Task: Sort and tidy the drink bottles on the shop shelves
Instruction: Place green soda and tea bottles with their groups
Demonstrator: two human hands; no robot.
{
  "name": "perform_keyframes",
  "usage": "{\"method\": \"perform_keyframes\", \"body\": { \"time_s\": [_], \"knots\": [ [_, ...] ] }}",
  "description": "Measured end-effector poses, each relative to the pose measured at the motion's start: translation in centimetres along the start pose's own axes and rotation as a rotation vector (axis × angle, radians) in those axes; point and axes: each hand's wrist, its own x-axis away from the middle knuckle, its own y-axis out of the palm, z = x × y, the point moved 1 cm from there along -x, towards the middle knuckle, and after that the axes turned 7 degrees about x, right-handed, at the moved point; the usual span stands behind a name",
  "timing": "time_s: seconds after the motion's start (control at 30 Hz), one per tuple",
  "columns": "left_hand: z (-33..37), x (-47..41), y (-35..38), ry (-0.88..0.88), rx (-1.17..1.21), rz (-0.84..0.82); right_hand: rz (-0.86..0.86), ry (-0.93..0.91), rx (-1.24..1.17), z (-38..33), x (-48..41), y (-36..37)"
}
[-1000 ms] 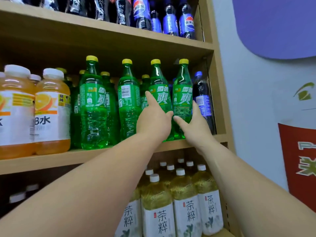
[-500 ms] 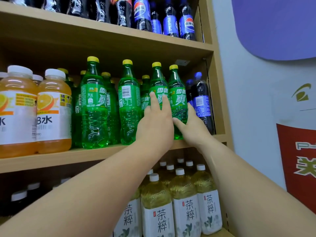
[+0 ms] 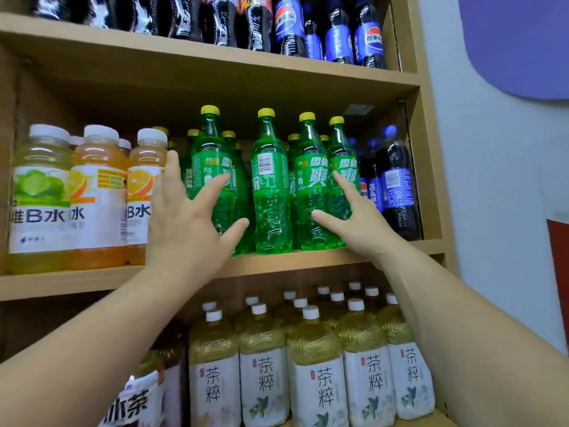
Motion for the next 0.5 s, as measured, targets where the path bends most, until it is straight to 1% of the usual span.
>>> {"method": "perform_keyframes", "body": {
  "time_s": [0.1, 0.23, 0.37, 0.5],
  "knots": [
    [0.6, 0.2, 0.2, 0.014, -0.048, -0.061, -0.051, 0.016, 0.017, -0.7, -0.4, 0.6],
    [1.8, -0.3, 0.9, -0.083, -0.054, -0.176, -0.081, 0.06, 0.047, -1.4, -0.3, 0.8],
    [1.3, -0.7, 1.5, -0.121, 0.034, -0.189, -0.056, 0.08, 0.091, -2.0, 0.1, 1.0],
    [0.8, -0.6, 1.7, -0.13, 0.063, -0.18, -0.042, 0.098, 0.161, -2.4, 0.3, 1.4]
  ]
}}
